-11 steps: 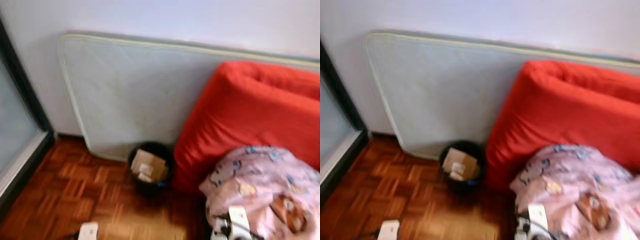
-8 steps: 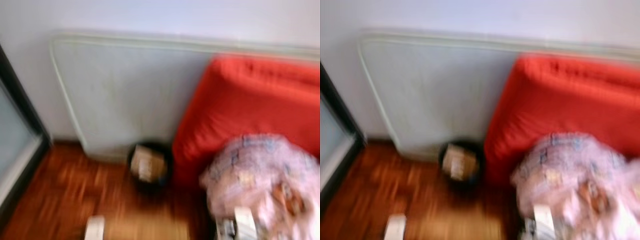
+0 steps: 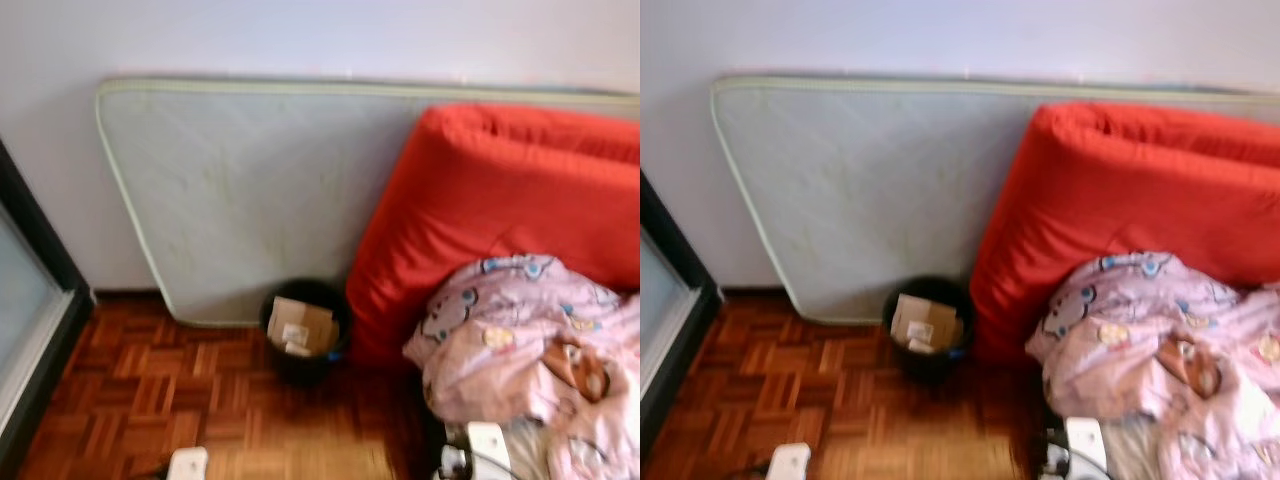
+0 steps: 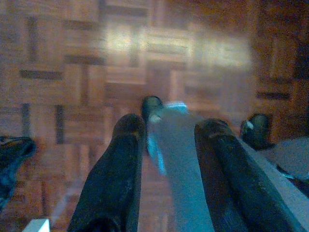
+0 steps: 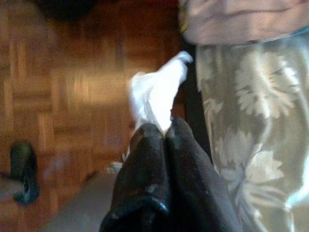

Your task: Clean up the room

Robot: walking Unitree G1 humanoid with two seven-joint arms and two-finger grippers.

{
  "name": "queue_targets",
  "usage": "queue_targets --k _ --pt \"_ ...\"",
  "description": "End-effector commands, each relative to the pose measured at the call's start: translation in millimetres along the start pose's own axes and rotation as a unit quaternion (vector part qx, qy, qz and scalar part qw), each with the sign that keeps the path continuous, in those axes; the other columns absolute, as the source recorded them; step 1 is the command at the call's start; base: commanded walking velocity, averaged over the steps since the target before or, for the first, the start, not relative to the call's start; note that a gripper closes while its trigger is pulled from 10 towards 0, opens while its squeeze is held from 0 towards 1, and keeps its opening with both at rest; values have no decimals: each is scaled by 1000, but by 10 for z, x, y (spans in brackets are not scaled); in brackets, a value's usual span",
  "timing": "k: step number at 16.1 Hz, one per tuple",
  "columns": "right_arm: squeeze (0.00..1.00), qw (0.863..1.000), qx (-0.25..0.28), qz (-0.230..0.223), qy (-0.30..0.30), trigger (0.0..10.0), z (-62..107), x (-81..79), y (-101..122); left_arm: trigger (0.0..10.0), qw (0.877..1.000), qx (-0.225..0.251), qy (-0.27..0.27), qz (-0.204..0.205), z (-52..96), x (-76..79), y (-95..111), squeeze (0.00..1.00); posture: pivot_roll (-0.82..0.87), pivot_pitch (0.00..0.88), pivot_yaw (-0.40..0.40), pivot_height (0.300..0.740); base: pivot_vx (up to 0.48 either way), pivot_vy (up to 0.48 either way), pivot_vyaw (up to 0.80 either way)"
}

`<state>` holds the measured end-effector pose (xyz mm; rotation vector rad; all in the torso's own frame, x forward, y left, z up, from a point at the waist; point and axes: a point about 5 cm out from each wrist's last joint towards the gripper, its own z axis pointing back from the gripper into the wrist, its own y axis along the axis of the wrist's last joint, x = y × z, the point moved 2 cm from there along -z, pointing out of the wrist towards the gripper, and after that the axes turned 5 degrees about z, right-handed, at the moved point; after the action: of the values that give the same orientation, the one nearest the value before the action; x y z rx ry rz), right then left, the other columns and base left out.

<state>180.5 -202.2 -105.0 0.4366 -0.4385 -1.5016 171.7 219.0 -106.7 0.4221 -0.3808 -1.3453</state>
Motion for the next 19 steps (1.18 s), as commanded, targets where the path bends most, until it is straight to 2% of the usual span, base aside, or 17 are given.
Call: queue_targets --k 1,9,14,19 --pt "0 1000 9 2 -2 10000 -7 16 71 10000 1000 -7 3 -1 2 -1 -31 0 -15 0 -93 740 0 0 0" --pt "0 1000 9 13 3 10000 -8 10 80 10000 1000 -8 0 -1 1 3 -31 0 -15 0 -92 740 0 0 0" --pt "0 1000 11 16 4 10000 -9 6 92 10000 1000 -6 1 4 1 2 -23 0 -13 0 -92 740 103 0 750" --pt "0 1000 10 7 2 10000 -11 7 92 10000 1000 -5 2 0 -1 2 -14 0 -13 0 -91 740 175 0 0"
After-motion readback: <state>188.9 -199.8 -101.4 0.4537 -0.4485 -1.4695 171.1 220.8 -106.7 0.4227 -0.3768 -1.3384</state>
